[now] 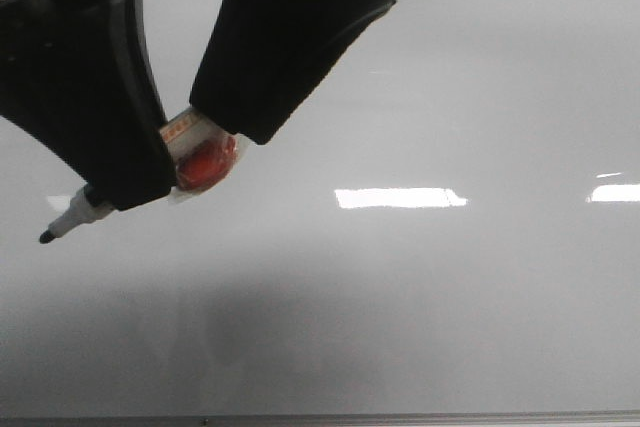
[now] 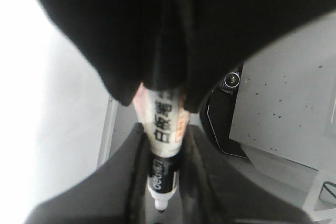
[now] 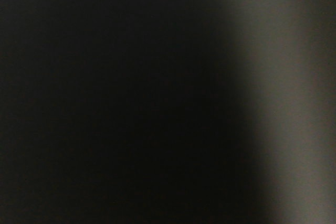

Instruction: Write number 8 on whiteboard

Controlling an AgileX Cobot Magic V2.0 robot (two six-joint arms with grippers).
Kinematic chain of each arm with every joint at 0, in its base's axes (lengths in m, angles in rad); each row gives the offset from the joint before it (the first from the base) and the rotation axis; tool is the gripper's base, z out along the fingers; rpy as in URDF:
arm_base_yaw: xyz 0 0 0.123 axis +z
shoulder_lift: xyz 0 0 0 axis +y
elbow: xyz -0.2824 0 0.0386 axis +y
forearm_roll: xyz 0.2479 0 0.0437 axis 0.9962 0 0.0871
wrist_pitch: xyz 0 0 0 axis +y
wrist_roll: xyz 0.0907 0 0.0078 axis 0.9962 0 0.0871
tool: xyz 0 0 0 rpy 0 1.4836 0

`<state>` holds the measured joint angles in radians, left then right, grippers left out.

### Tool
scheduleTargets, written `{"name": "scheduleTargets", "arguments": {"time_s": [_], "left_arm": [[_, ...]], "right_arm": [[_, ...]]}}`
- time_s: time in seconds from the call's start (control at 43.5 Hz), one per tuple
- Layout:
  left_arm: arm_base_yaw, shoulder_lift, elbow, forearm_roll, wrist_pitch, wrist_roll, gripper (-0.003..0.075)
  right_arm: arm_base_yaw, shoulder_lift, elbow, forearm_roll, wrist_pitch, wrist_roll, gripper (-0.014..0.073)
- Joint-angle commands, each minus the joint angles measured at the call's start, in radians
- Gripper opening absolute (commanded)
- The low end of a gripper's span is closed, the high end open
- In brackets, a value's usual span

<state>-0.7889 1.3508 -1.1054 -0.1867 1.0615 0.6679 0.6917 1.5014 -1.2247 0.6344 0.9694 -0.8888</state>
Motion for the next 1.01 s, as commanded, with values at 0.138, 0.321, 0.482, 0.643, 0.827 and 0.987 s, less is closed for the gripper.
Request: {"name": "scheduleTargets", "arguments": {"time_s": [0.138, 0.321, 0.482, 0.643, 0.827, 0.987], "left_arm": [[-0.007, -0.042, -0.032, -0.03, -0.098, -0.057, 0.0201], [0.021, -0.045, -0.032, -0.007, -0.066, -0.115, 0.0404], [0.085, -0.122, 0.02, -0.023, -0.088, -0.115, 0.0399], [0.176, -0.275, 0.153, -0.077, -0.196, -0.115, 0.0398], [0.265, -0.488, 0.358, -0.195, -0.371, -0.115, 0.0288], [0.298, -0.671, 0.526, -0.289, -0.506, -0.115, 0.0059]], "right_arm": [[-0.002, -0.027, -0.026, 0.022, 0.022, -0.006, -0.0069], [-0.011, -0.035, -0.025, 0.013, 0.028, -0.006, -0.0069], [-0.068, -0.069, 0.003, 0.02, 0.049, -0.006, -0.0069], [-0.168, -0.133, 0.069, 0.072, 0.027, -0.029, -0.0069], [-0.288, -0.199, 0.178, 0.273, -0.059, -0.127, -0.0069], [-0.33, -0.209, 0.259, 0.439, -0.204, -0.174, -0.0069]]}}
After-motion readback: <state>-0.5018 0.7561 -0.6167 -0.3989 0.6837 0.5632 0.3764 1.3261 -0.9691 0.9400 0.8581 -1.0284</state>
